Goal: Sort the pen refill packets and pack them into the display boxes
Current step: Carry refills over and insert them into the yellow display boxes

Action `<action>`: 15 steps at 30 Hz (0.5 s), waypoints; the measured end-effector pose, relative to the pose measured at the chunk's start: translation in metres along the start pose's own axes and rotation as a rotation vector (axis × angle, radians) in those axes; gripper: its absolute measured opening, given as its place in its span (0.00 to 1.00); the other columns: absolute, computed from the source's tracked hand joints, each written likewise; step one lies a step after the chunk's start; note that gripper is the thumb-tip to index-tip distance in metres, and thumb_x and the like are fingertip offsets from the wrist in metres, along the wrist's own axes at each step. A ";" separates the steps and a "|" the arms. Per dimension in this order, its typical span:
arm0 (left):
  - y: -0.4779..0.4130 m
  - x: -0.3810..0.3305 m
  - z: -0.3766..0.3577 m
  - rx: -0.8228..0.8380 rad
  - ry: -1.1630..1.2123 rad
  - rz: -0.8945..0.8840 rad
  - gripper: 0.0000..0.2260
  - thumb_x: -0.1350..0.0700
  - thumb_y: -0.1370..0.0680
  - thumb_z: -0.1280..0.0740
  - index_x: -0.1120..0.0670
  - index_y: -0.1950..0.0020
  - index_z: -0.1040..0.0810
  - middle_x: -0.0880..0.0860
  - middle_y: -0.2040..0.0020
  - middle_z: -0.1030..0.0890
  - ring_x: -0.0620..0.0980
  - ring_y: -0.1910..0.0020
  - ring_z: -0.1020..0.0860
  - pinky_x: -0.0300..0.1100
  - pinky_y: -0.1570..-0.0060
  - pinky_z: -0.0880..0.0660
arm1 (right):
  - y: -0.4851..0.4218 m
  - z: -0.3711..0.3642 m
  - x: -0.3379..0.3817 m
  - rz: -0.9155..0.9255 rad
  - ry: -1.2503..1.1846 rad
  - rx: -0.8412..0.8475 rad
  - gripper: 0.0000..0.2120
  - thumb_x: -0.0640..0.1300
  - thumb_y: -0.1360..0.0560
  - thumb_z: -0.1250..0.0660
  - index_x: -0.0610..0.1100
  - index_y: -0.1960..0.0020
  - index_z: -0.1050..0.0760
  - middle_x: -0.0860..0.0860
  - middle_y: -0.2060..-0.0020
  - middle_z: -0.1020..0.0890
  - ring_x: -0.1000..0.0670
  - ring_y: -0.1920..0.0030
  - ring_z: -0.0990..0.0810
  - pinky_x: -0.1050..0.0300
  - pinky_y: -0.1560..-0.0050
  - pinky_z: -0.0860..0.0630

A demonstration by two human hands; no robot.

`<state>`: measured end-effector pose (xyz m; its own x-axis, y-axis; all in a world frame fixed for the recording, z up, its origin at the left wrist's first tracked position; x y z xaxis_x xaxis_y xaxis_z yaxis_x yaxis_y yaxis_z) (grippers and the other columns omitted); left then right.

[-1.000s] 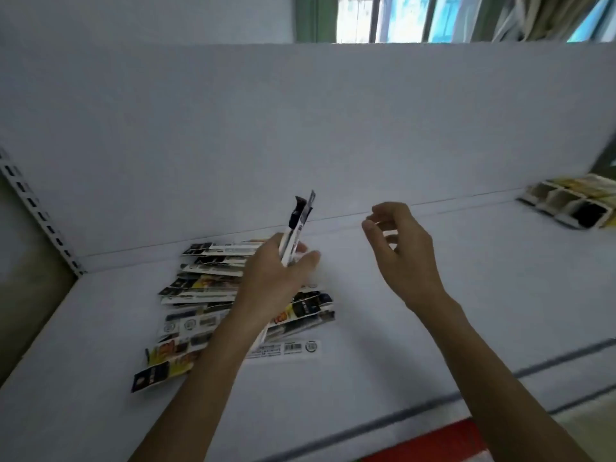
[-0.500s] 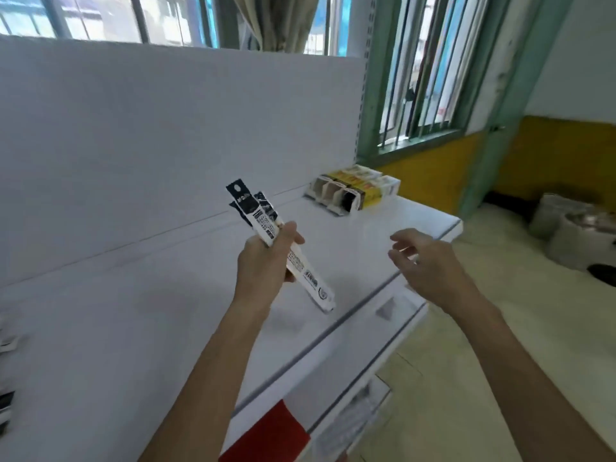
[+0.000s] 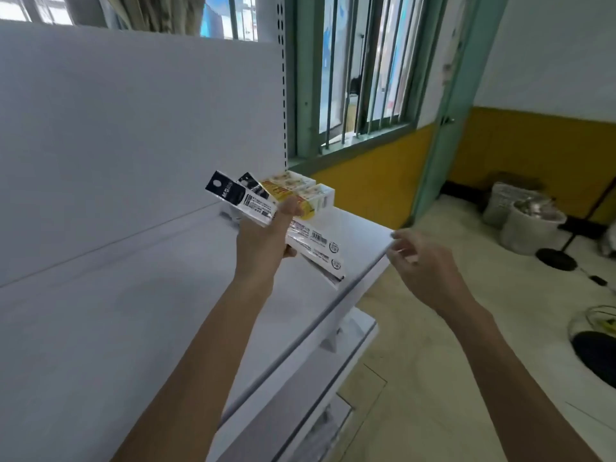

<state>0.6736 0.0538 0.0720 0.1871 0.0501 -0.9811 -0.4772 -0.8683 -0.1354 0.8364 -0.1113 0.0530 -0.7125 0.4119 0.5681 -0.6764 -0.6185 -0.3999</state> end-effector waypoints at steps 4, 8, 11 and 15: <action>-0.046 0.001 -0.014 -0.025 0.129 0.065 0.12 0.54 0.24 0.34 0.61 0.46 0.25 0.52 0.63 0.22 0.41 0.70 0.24 0.31 0.73 0.26 | -0.063 -0.019 0.003 0.083 -0.040 0.061 0.16 0.44 0.24 0.36 0.44 0.37 0.28 0.50 0.50 0.20 0.55 0.54 0.25 0.62 0.53 0.29; -0.087 0.001 -0.031 -0.012 0.209 0.067 0.10 0.55 0.24 0.34 0.62 0.51 0.24 0.60 0.58 0.25 0.55 0.57 0.26 0.35 0.67 0.22 | -0.118 -0.027 -0.002 0.136 -0.053 0.068 0.16 0.44 0.24 0.36 0.43 0.37 0.28 0.49 0.49 0.20 0.55 0.53 0.25 0.61 0.51 0.27; -0.108 0.010 -0.030 -0.070 0.253 0.076 0.13 0.56 0.25 0.33 0.65 0.46 0.23 0.52 0.71 0.26 0.47 0.65 0.27 0.37 0.62 0.20 | -0.156 -0.047 -0.005 0.179 -0.091 0.091 0.15 0.43 0.24 0.36 0.43 0.38 0.27 0.48 0.48 0.20 0.55 0.53 0.25 0.60 0.51 0.26; -0.127 0.024 -0.008 -0.205 0.276 0.085 0.06 0.60 0.26 0.32 0.62 0.53 0.23 0.54 0.64 0.27 0.45 0.67 0.28 0.37 0.61 0.21 | -0.203 -0.091 0.004 0.281 -0.179 0.216 0.13 0.44 0.24 0.36 0.45 0.40 0.27 0.51 0.51 0.21 0.56 0.54 0.25 0.63 0.53 0.28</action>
<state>0.7457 0.1614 0.0672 0.3926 -0.1372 -0.9094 -0.3238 -0.9461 0.0030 0.9545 0.0766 0.0712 -0.8076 0.0948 0.5820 -0.3911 -0.8248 -0.4084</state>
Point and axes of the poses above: each hand's wrist, its own y-axis away from the middle knuckle, its own z-axis out of the back of the hand, x = y × z, the point moved 6 cm from there along -y, towards the middle knuckle
